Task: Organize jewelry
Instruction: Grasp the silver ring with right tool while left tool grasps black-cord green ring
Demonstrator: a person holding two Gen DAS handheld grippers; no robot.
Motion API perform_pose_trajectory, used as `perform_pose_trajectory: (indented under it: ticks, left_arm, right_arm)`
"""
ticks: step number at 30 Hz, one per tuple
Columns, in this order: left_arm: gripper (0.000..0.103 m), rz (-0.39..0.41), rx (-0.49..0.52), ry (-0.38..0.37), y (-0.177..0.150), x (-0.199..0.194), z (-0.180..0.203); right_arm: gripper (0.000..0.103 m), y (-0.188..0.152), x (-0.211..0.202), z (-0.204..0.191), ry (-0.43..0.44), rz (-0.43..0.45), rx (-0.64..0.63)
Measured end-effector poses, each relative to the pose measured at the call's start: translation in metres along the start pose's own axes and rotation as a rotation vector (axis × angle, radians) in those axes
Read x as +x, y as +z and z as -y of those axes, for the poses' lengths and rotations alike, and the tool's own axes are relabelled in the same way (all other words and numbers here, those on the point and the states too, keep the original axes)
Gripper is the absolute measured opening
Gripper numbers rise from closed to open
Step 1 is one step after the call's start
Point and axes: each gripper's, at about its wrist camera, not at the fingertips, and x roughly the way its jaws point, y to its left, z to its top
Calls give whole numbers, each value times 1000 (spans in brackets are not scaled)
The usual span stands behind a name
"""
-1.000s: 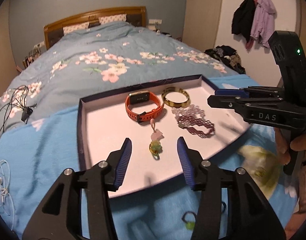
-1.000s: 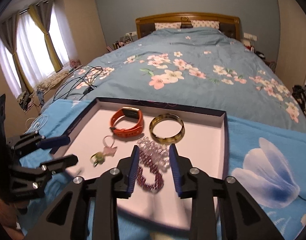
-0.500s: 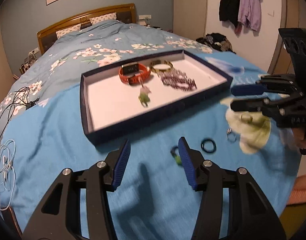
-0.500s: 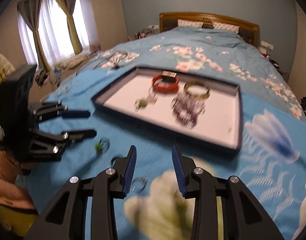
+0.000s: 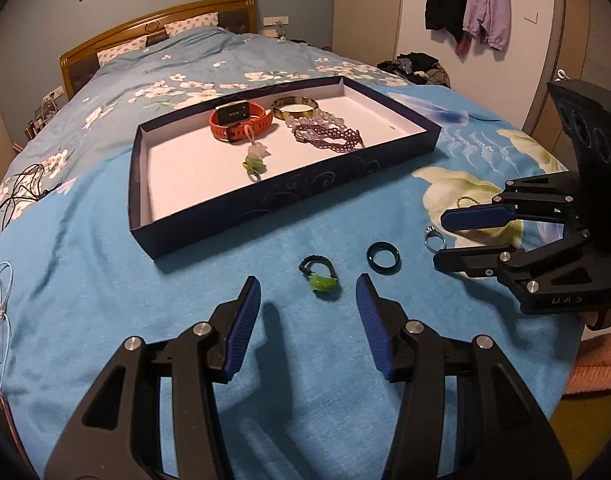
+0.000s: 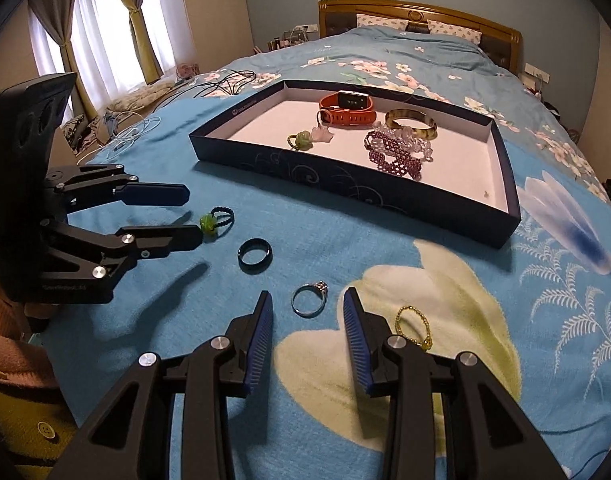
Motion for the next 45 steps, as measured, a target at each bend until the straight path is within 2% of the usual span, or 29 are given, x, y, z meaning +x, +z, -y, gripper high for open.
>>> perform_pose_trajectory:
  ticks: [7, 10, 12, 19, 21, 23, 36, 45]
  left_arm:
    - [40, -41, -22, -29, 5, 12, 0]
    - [39, -41, -27, -38, 7, 14, 0]
    - [39, -43, -25, -43, 8, 16, 2]
    - [28, -49, -29, -44, 9, 19, 3]
    - [19, -48, -43, -46, 9, 19, 0]
    - [16, -49, -48, -48, 9, 19, -1]
    - [16, -34, -42, -31, 8, 16, 2]
    - [16, 8, -52, -44, 10, 4, 4]
  right_arm:
    - [32, 0, 2, -5, -29, 3, -19]
    - [27, 1, 2, -5, -33, 7, -21]
    - [17, 0, 2, -3, -33, 10, -16]
    - [16, 1, 2, -3, -30, 14, -7]
    - [16, 1, 2, -2, -28, 15, 0]
    - [16, 1, 1, -2, -26, 16, 3]
    - [16, 1, -3, 3, -9, 42, 33]
    - [16, 6, -12, 8, -2, 75, 53]
